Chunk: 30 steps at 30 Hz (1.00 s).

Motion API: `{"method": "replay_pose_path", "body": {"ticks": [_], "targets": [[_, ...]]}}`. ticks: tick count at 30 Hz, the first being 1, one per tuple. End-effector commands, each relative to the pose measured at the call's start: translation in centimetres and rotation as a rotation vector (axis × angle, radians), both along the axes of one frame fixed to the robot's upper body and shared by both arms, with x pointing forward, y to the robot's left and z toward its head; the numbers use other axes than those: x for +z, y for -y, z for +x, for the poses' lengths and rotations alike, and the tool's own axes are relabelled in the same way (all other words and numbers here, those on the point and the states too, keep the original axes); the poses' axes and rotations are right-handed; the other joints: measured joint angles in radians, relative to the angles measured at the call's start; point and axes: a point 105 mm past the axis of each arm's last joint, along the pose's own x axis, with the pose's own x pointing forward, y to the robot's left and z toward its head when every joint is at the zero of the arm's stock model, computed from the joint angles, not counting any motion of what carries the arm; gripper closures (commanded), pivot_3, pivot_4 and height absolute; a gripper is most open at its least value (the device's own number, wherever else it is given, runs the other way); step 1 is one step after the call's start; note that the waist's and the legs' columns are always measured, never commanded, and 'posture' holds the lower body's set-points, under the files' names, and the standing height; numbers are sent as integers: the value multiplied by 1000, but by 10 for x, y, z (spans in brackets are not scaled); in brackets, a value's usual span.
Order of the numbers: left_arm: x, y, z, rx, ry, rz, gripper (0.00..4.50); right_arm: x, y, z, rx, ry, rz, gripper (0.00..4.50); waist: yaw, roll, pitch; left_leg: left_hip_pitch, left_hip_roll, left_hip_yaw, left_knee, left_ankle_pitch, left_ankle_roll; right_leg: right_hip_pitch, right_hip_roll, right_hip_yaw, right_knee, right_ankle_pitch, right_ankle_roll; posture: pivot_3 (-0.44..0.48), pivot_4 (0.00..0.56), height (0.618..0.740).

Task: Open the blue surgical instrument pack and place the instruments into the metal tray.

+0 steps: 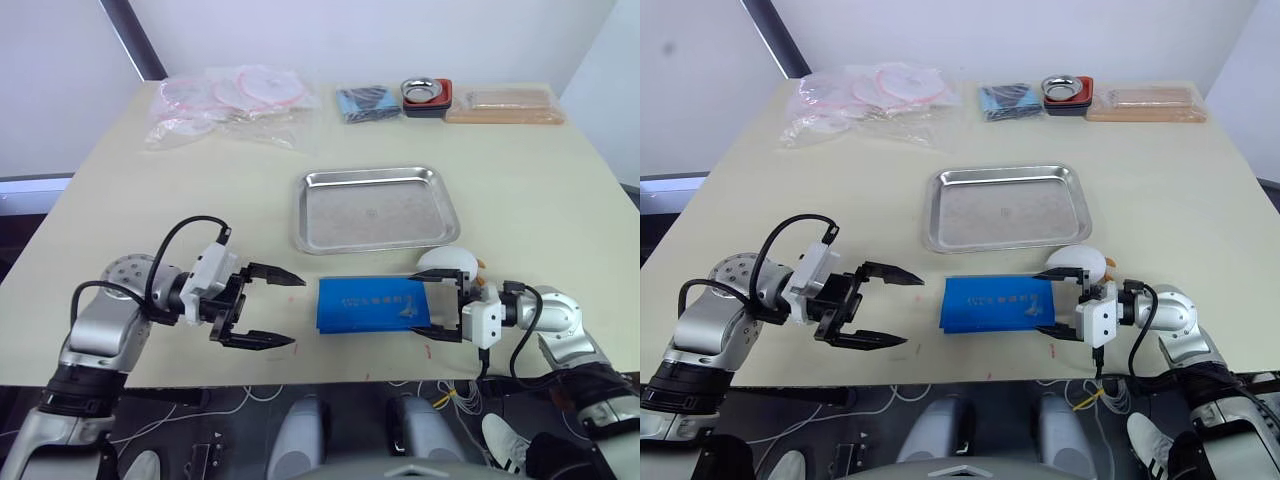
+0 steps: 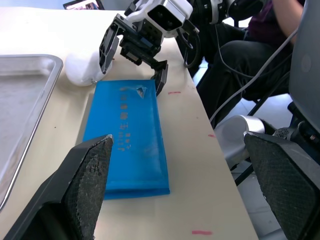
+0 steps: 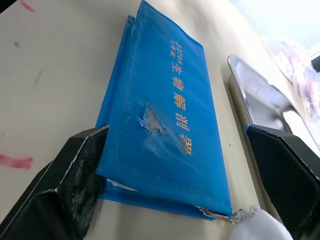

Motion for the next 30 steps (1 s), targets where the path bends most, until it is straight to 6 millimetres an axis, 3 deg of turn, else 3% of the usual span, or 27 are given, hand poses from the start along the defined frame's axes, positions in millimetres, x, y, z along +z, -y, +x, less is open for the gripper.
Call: {"method": "replay_pose_path", "body": {"ticks": [1, 8, 17, 21, 27, 30], "targets": [[11, 1, -8, -51, 9, -19, 0, -4, 0, -1, 16, 3, -12, 1128, 0, 0, 0, 0, 0, 0, 0, 0, 0, 0, 0, 0, 0, 0, 0, 0, 150, 740], [16, 4, -8, -62, 20, -44, 0, -9, 3, -2, 28, -1, -29, 4428, -1, 0, 0, 1, 0, 1, 1, 0, 0, 0, 0, 1, 1, -1, -4, 0, 150, 740], [14, 4, -8, -56, 30, -39, 0, 12, -1, -12, 77, 14, 29, 4428, -1, 0, 0, 1, 0, 1, 1, 0, 0, 0, 0, 2, 1, -1, -4, 0, 150, 740], [11, 1, -6, -41, 50, -10, 0, 21, -1, -28, 93, -220, 37, 4428, 3, 2, 1, 0, 1, -1, 0, 0, 0, 0, 0, 2, 1, -1, -3, 0, 150, 740], [9, 0, -5, -37, 63, -7, 0, 56, -4, -23, 24, -502, 150, 4428, 0, 2, 1, 1, 1, -1, 1, 0, 0, -1, 1, 3, 1, -1, -4, 0, 150, 740], [9, 1, -4, -35, 68, -10, 0, 64, -1, -18, -23, -682, 166, 4428, 3, 2, 1, 1, 1, 0, 1, 0, 0, -1, 1, 2, 1, -1, -4, 0, 150, 740]]}}
